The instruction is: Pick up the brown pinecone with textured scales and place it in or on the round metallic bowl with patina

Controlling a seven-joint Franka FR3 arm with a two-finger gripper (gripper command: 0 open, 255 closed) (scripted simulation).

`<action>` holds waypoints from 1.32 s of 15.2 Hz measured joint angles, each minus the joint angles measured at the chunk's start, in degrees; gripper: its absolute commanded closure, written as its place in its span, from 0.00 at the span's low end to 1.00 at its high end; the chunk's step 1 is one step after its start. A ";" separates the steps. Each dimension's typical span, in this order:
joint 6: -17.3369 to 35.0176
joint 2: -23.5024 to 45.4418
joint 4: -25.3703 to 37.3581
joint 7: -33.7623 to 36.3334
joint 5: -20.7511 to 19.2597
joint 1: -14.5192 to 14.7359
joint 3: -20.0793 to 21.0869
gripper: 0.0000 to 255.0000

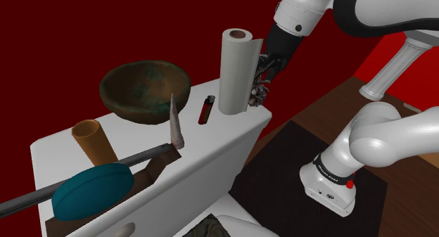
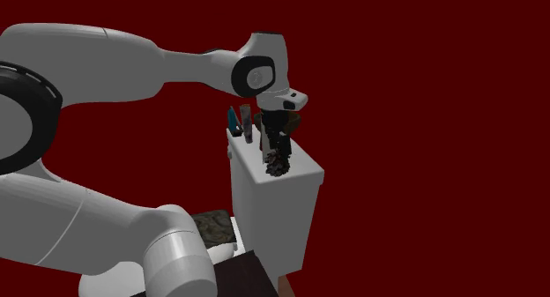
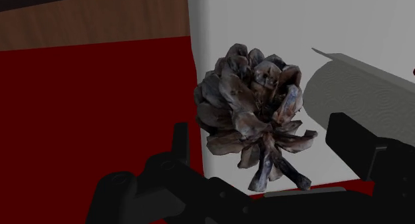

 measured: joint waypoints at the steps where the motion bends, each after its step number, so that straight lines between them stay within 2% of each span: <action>1: 0.04 0.00 -0.03 0.00 0.01 0.00 0.01 0.00; 3: 0.07 -0.01 -0.07 -0.01 0.01 0.01 0.01 0.00; 4: 0.07 -0.01 -0.07 -0.01 0.01 0.01 0.01 1.00; 14: 0.08 -0.02 -0.06 -0.01 -0.01 0.00 -0.01 1.00; 20: -3.42 0.61 4.04 0.28 -0.77 -0.41 -0.69 1.00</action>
